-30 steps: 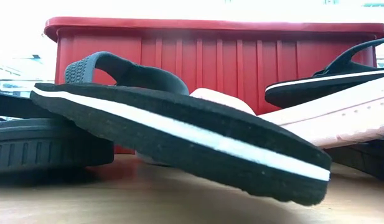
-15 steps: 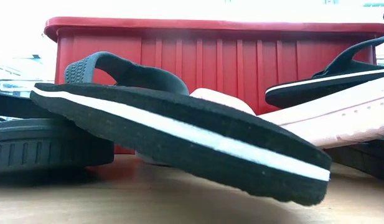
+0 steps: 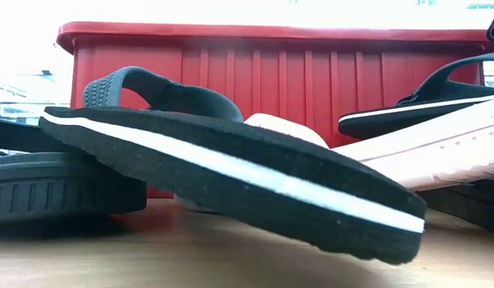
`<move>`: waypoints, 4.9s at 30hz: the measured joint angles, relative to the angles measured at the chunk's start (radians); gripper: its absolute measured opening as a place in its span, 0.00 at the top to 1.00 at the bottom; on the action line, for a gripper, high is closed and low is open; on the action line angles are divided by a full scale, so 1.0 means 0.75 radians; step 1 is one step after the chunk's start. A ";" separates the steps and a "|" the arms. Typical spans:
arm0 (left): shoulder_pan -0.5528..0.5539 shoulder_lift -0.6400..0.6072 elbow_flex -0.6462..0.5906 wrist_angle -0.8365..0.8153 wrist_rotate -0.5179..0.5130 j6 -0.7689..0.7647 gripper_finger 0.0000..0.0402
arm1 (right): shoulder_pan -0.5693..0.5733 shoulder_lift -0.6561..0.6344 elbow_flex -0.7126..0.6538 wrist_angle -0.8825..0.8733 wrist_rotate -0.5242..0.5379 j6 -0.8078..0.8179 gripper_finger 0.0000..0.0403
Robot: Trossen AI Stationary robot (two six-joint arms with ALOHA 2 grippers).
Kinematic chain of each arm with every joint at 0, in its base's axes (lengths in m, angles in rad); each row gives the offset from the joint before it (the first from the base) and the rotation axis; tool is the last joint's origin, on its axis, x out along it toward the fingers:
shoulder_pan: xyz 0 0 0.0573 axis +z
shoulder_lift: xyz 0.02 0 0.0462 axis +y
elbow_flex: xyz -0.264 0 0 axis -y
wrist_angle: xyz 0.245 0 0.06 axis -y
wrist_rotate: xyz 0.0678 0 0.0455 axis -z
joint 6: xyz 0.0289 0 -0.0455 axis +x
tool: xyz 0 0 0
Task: Pick and place slides into bin
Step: Put the black slipper into the red bin
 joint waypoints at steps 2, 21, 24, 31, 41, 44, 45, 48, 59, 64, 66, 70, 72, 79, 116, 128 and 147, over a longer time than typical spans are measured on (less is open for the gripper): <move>0.000 0.000 0.000 0.000 0.000 -0.001 0.94 | 0.000 0.000 0.000 0.000 0.000 0.000 0.99; 0.000 0.000 0.000 -0.001 -0.001 -0.006 0.94 | 0.003 0.002 0.486 -0.371 -0.141 -0.095 1.00; 0.000 0.000 0.000 -0.001 -0.001 -0.006 0.94 | 0.003 0.001 0.597 -0.370 -0.141 -0.212 1.00; 0.000 0.000 0.000 -0.002 0.000 -0.006 0.94 | 0.002 0.001 0.812 -0.399 -0.126 -0.556 1.00; 0.000 0.000 0.000 0.015 0.063 -0.005 0.94 | -0.027 -0.002 1.080 -0.554 0.221 -1.043 1.00; 0.000 0.000 0.000 0.015 0.070 -0.005 0.94 | -0.078 -0.021 1.123 -0.553 0.262 -1.162 1.00; 0.000 0.000 0.000 0.016 0.070 -0.005 0.94 | -0.101 -0.030 1.132 -0.552 0.272 -1.198 1.00; 0.000 0.000 0.000 0.016 0.070 -0.005 0.94 | -0.176 -0.066 1.142 -0.562 0.323 -1.274 1.00; 0.008 -0.005 0.000 0.134 0.045 0.133 0.94 | -0.586 -0.137 1.142 -0.567 0.784 -1.421 1.00; 0.008 -0.006 0.001 0.155 0.045 0.197 0.94 | -0.808 -0.083 1.142 -0.599 0.771 -1.414 1.00; 0.008 -0.006 0.001 0.155 0.045 0.212 0.94 | -0.893 -0.059 1.142 -0.597 0.736 -1.416 1.00; 0.008 -0.006 0.001 0.154 0.045 0.218 0.94 | -1.058 -0.021 1.142 -0.597 0.642 -1.415 1.00; 0.008 -0.006 0.001 0.154 0.044 0.218 0.94 | -1.130 0.000 1.142 -0.637 0.601 -1.410 1.00; 0.008 -0.006 0.000 0.148 0.044 0.225 0.94 | -1.385 0.109 1.142 -1.019 0.219 -1.109 1.00; 0.008 -0.006 0.000 0.147 0.043 0.275 0.94 | -1.677 0.702 1.085 -1.508 -0.032 -0.884 1.00; 0.008 -0.005 0.000 0.147 0.043 0.275 0.94 | -1.691 0.701 0.975 -1.478 -0.071 -0.811 1.00; 0.008 -0.005 0.000 0.147 0.043 0.275 0.94 | -1.691 0.701 0.974 -1.418 -0.215 -0.809 0.86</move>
